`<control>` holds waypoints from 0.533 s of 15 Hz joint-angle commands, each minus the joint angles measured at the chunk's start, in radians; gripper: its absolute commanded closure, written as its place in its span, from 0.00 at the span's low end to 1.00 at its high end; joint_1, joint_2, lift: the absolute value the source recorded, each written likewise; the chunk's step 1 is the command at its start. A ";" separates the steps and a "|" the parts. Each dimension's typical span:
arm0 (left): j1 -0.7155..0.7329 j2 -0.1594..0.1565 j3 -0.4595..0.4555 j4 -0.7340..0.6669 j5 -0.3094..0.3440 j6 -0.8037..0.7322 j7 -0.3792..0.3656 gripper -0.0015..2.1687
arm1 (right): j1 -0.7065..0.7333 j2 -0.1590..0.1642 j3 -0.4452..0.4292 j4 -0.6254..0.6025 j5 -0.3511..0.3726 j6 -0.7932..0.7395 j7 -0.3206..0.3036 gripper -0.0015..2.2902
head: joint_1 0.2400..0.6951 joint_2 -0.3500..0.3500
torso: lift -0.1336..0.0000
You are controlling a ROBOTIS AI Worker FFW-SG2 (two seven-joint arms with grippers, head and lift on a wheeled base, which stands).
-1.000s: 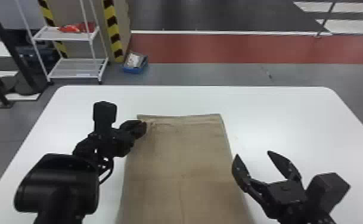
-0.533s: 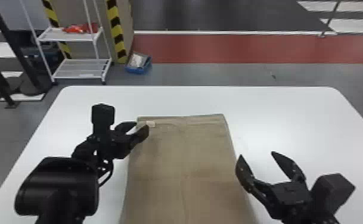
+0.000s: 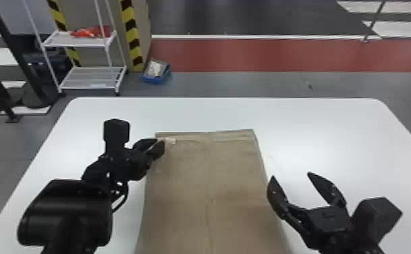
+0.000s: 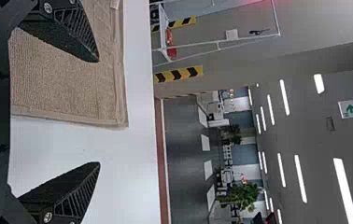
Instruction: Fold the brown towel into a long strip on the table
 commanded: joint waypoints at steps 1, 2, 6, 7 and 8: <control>-0.006 -0.003 -0.001 0.011 -0.007 0.002 -0.005 0.23 | 0.000 0.000 -0.001 0.000 0.000 -0.001 0.000 0.04 | 1.00 0.52 | 0.08; -0.016 -0.003 -0.001 0.031 -0.012 0.005 -0.002 0.23 | 0.000 0.000 0.001 0.000 0.000 -0.001 0.000 0.04 | 1.00 0.51 | 0.08; -0.069 -0.003 -0.004 0.122 -0.018 0.002 0.003 0.23 | 0.003 0.002 -0.004 0.000 0.000 -0.001 0.000 0.04 | 1.00 0.52 | 0.08; -0.077 -0.003 -0.004 0.138 -0.018 -0.001 0.009 0.24 | 0.003 0.002 -0.005 0.000 0.000 -0.004 0.000 0.04 | 1.00 0.52 | 0.08; -0.077 -0.003 -0.004 0.140 -0.018 -0.001 0.009 0.24 | 0.005 0.002 -0.007 0.000 0.000 -0.004 0.000 0.04 | 1.00 0.51 | 0.08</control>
